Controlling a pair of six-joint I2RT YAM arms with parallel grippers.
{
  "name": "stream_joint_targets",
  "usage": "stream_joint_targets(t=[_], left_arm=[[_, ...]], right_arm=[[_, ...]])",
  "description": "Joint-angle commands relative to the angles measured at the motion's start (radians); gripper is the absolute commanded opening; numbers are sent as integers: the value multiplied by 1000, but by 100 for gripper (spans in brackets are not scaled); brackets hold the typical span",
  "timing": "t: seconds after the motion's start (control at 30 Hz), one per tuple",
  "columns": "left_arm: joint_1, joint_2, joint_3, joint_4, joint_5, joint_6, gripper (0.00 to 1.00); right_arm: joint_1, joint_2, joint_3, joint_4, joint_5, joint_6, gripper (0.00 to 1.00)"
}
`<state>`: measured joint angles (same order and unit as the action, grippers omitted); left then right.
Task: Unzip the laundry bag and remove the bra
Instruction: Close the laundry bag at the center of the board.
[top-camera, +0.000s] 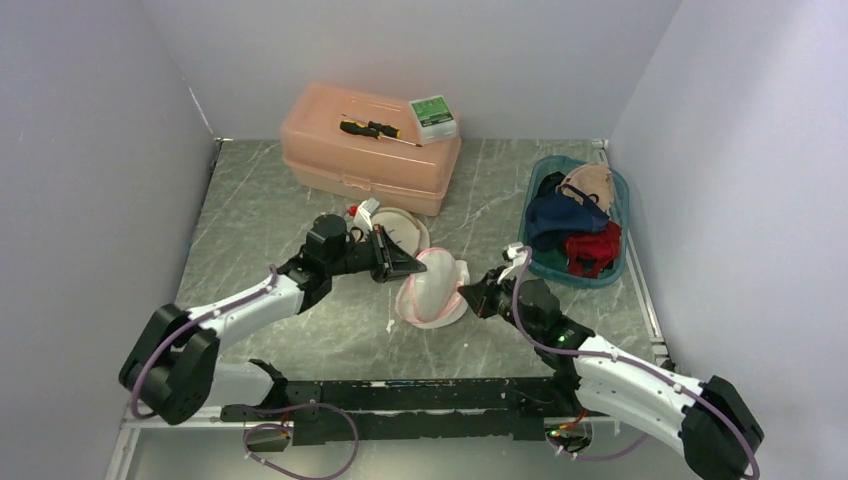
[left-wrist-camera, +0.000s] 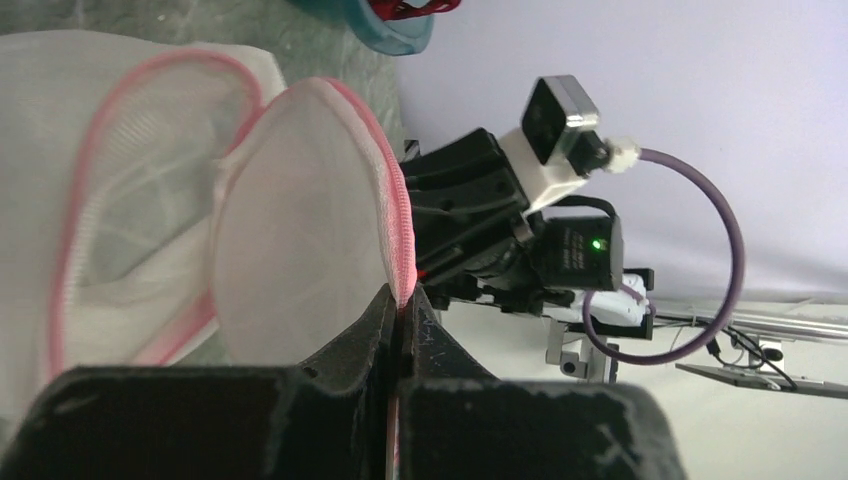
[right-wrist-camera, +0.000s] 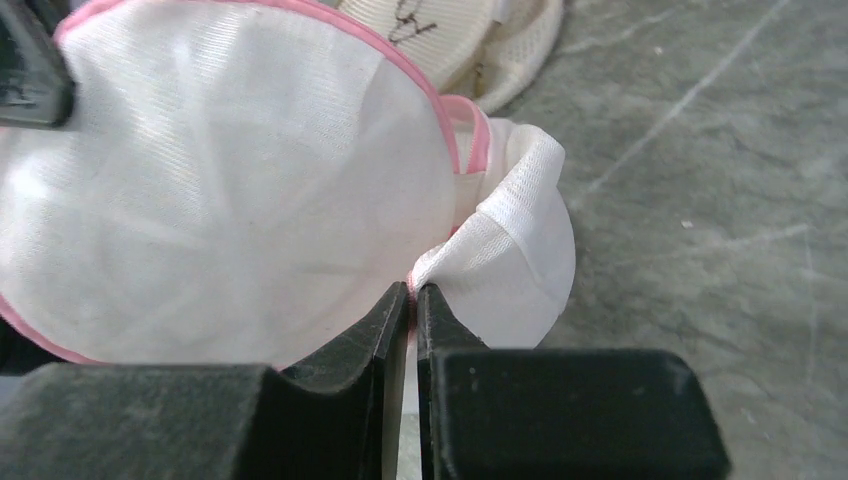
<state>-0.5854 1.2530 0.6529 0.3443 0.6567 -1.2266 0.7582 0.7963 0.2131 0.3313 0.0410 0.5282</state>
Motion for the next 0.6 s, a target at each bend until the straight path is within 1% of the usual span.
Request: stream_joint_targets(t=[0.0, 0.13, 0.17, 0.2, 0.3, 0.37, 0.47, 0.57], left_arm=[[4, 89, -39, 293, 36, -66, 3], [4, 173, -44, 411, 56, -102, 2], [4, 187, -44, 451, 64, -111, 3], [4, 196, -44, 470, 68, -117, 3], [4, 200, -35, 447, 74, -98, 3], [4, 192, -25, 408, 74, -75, 3], [4, 180, -14, 373, 75, -52, 3], [-2, 186, -10, 413, 85, -74, 3]], right_arm=[[6, -73, -15, -129, 64, 50, 11], [6, -78, -19, -176, 79, 43, 12], [7, -82, -16, -191, 88, 50, 15], [6, -90, -14, -208, 98, 58, 21], [7, -131, 12, -273, 131, 76, 50], [6, -157, 46, -323, 147, 87, 65], [7, -181, 99, -441, 176, 105, 71], [7, -224, 124, -502, 223, 129, 72]])
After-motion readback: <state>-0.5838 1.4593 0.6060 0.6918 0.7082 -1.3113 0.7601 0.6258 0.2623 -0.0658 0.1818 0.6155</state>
